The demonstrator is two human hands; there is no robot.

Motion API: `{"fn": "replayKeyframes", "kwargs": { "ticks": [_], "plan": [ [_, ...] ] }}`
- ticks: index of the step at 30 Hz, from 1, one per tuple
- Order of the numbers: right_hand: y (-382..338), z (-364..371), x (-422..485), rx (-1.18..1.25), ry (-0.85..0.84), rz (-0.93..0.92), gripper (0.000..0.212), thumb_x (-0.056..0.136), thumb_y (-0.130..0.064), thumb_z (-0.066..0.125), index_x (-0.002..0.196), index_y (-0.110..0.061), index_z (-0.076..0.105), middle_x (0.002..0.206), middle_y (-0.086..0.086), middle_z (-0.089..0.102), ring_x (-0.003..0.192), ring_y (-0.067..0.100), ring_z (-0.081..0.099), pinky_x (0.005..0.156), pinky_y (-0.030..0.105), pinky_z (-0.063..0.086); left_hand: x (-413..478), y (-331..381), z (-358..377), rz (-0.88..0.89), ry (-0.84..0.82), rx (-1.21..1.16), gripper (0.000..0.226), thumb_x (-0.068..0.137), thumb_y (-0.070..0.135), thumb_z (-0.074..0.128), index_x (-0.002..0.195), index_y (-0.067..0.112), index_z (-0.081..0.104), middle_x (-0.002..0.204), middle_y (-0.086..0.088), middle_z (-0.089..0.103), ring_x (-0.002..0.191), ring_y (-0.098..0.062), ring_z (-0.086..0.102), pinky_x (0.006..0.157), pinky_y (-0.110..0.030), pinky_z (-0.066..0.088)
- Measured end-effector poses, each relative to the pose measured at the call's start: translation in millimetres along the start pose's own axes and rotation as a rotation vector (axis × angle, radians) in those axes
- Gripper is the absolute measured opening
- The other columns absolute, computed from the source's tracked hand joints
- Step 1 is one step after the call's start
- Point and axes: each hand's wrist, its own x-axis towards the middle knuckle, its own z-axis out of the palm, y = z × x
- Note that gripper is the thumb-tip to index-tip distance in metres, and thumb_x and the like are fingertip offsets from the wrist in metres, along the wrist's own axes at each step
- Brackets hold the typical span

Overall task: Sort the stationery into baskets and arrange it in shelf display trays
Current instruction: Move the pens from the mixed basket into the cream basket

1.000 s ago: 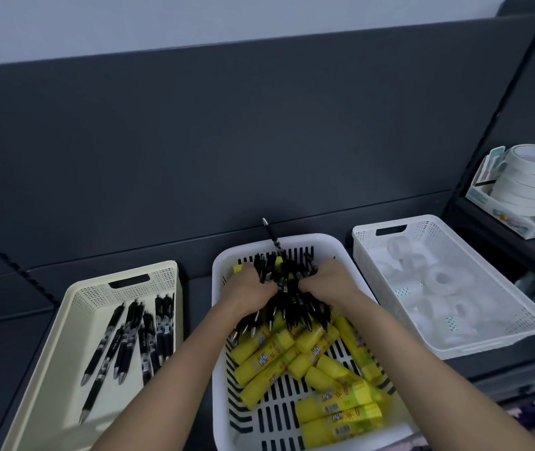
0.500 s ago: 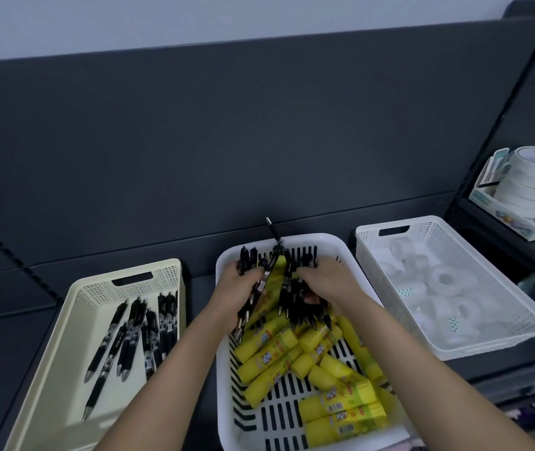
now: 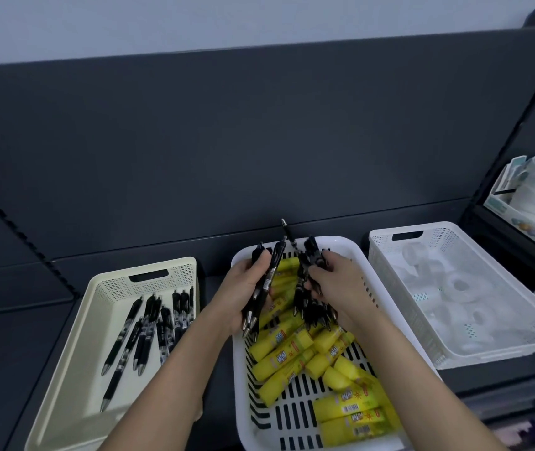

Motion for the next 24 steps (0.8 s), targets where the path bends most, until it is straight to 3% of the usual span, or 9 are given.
{"fn": "replayKeyframes", "kwargs": {
  "ticks": [3,6,11,13,17,20,24],
  "plan": [
    [-4,14,-9,0.061,-0.037,-0.083,0.013,0.093,-0.003,0.048,0.097,-0.011,0.058,0.066,-0.002,0.058,0.052,0.008,0.055,0.048,0.02,0.044,-6,5,-4,0.023,-0.008,-0.002,0.034,0.076,0.028,0.078,0.098,0.01,0.061,0.067,-0.002,0.061,0.056,-0.014,0.058,0.044,-0.024,0.048],
    [-7,31,-16,0.07,-0.059,-0.128,0.024,0.092,-0.002,0.049,0.101,-0.022,0.06,0.07,-0.006,0.059,0.058,0.012,0.054,0.052,0.024,0.043,-15,10,-15,0.078,0.073,-0.024,0.028,0.081,0.007,0.073,0.105,0.007,0.059,0.072,-0.007,0.061,0.057,-0.015,0.059,0.044,-0.024,0.047],
    [-12,69,-25,0.057,-0.17,-0.135,0.042,0.095,-0.004,0.046,0.124,-0.034,0.049,0.07,-0.013,0.063,0.054,0.005,0.056,0.05,0.021,0.043,-35,20,-54,0.238,0.237,0.091,0.031,0.086,0.001,0.063,0.113,0.012,0.054,0.079,-0.008,0.062,0.059,-0.015,0.062,0.048,-0.027,0.048],
    [-13,91,-28,0.053,-0.228,-0.105,0.051,0.095,-0.004,0.047,0.132,-0.038,0.037,0.075,-0.007,0.063,0.054,0.005,0.056,0.049,0.02,0.043,-45,23,-74,0.267,0.276,0.147,0.031,0.087,0.001,0.061,0.114,0.015,0.055,0.083,-0.008,0.065,0.061,-0.015,0.064,0.051,-0.027,0.051],
    [-6,139,-34,-0.055,-0.333,-0.065,0.049,0.095,-0.004,0.047,0.141,-0.021,0.04,0.083,0.0,0.061,0.057,0.009,0.057,0.048,0.02,0.043,-64,20,-122,0.278,0.404,0.298,0.028,0.084,-0.002,0.06,0.106,0.014,0.06,0.081,-0.008,0.069,0.066,-0.02,0.067,0.059,-0.037,0.056],
    [4,171,-39,-0.086,-0.412,-0.042,0.047,0.095,-0.004,0.043,0.139,-0.02,0.044,0.085,0.0,0.061,0.052,0.003,0.056,0.049,0.018,0.044,-75,12,-157,0.199,0.501,0.417,0.035,0.076,-0.008,0.061,0.104,0.014,0.059,0.086,-0.014,0.07,0.078,-0.03,0.068,0.075,-0.045,0.056],
    [13,202,-46,-0.196,-0.433,0.011,0.041,0.095,-0.004,0.04,0.131,-0.019,0.051,0.084,-0.001,0.061,0.057,0.006,0.058,0.059,0.024,0.053,-82,2,-183,0.121,0.527,0.577,0.035,0.073,-0.008,0.063,0.09,0.023,0.058,0.075,-0.003,0.068,0.07,-0.022,0.066,0.066,-0.036,0.054]
  ]
}}
